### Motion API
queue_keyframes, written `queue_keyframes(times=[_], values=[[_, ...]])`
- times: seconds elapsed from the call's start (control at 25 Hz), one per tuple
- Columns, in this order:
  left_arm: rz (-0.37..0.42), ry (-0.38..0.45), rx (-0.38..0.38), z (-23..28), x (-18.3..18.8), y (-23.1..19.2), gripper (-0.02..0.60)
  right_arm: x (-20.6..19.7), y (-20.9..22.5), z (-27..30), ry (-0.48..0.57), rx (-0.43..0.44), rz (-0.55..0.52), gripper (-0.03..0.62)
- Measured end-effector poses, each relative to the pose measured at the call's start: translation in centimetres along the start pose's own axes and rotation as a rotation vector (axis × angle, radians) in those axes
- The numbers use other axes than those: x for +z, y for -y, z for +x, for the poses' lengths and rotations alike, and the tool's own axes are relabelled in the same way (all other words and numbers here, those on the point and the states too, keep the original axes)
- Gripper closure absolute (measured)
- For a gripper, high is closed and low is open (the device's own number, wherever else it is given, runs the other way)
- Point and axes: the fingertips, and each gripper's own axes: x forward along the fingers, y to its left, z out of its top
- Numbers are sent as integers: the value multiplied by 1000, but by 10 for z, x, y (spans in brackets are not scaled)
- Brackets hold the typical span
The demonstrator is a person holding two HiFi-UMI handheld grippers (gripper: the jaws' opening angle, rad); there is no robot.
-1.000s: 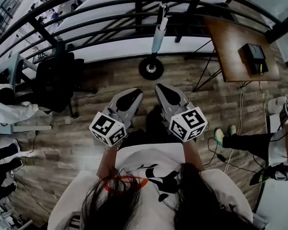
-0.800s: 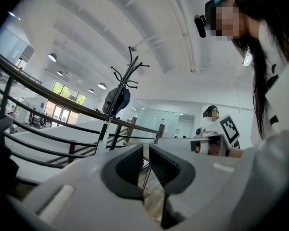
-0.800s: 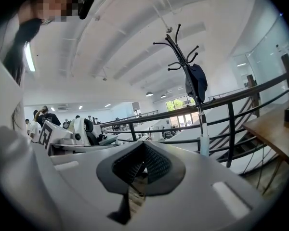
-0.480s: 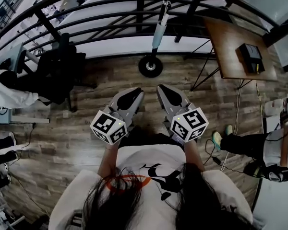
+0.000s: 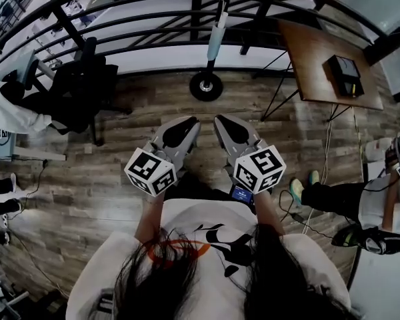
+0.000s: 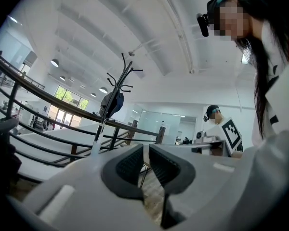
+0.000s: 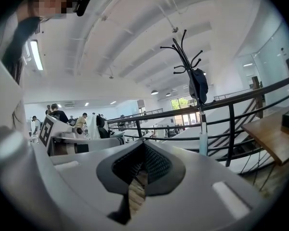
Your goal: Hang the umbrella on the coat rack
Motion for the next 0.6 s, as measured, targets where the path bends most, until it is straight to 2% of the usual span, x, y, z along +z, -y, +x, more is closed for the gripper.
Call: queue_keyframes(times=[0.4,0.6], values=[[15,-25,38,-24,-17,48,546,-12,-10,-48,15,6,15,588],[18,-40,27,-31,-31,67,546,-25,-14,-65,14,-7,13,588]])
